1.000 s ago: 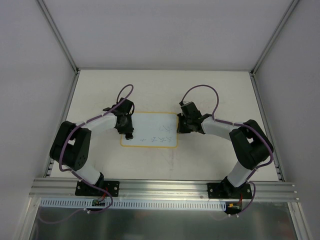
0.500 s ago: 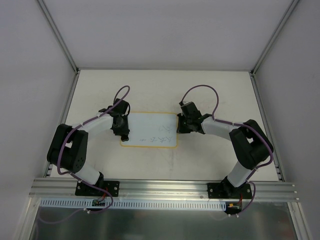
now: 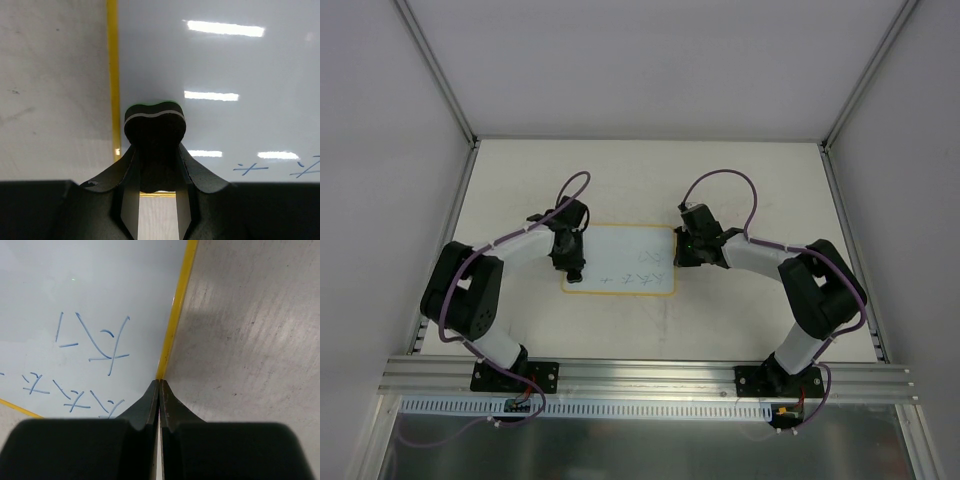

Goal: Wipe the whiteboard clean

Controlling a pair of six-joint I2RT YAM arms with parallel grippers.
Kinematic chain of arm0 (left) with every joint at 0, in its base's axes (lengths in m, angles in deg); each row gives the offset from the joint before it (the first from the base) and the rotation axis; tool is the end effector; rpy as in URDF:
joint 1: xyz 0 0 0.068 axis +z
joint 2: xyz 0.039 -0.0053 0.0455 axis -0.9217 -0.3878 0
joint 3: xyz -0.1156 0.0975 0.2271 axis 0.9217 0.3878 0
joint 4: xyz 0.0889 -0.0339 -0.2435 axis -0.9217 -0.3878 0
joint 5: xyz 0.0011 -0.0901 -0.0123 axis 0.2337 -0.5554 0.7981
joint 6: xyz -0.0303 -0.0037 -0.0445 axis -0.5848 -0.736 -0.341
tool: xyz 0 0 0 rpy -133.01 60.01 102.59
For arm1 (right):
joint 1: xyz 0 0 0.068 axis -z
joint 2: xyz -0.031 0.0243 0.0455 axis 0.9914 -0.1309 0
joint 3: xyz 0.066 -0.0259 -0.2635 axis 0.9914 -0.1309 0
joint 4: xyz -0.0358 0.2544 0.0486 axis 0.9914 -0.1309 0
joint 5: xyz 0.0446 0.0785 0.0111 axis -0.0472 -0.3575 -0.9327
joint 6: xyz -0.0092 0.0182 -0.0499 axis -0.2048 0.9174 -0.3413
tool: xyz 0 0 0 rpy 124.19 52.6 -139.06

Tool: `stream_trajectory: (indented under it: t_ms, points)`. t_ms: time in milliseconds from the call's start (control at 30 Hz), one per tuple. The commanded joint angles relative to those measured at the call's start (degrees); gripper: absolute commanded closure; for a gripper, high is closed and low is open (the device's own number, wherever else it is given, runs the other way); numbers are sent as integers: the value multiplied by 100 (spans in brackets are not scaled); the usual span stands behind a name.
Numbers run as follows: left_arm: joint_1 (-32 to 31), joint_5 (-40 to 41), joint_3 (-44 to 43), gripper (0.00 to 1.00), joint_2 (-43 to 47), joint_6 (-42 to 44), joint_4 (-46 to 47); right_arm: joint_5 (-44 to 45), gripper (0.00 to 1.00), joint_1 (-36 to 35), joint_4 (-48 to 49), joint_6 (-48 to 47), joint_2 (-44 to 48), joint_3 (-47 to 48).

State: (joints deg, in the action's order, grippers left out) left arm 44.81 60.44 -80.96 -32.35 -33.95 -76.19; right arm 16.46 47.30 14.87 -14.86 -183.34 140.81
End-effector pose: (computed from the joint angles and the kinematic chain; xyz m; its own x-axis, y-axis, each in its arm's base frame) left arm 0.2793 -0.1116 0.1668 -0.9033 -0.0823 -0.4210 -0.0390 0.9931 -0.1106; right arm 0.2770 0.1970 0.1616 -0.7123 -0.2829 -0.6424 -0.4781 0.8656 0.1490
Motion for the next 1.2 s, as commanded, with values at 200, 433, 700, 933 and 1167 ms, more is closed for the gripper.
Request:
stream_trajectory:
  t_ms: [200,433,700,933,1167]
  points:
    - [-1383,-1044,-199,100,-1334,-864,-170,81,100,-138,-403,-22,-202,-105]
    - [-2052,-1431,-1366,100,-1862,-988,-170,143,100,-130,-359,13,-184,-158]
    - [-1859,-922,-1370,100,-1371,-1075,-240,151,100,-130,-341,13,-167,-202]
    - [-928,-526,-79,100,-98,-1058,-258,107,100,-130,-271,-13,-140,-264]
    - [-330,-210,432,100,633,-891,-258,72,100,-138,-245,-31,-158,-290]
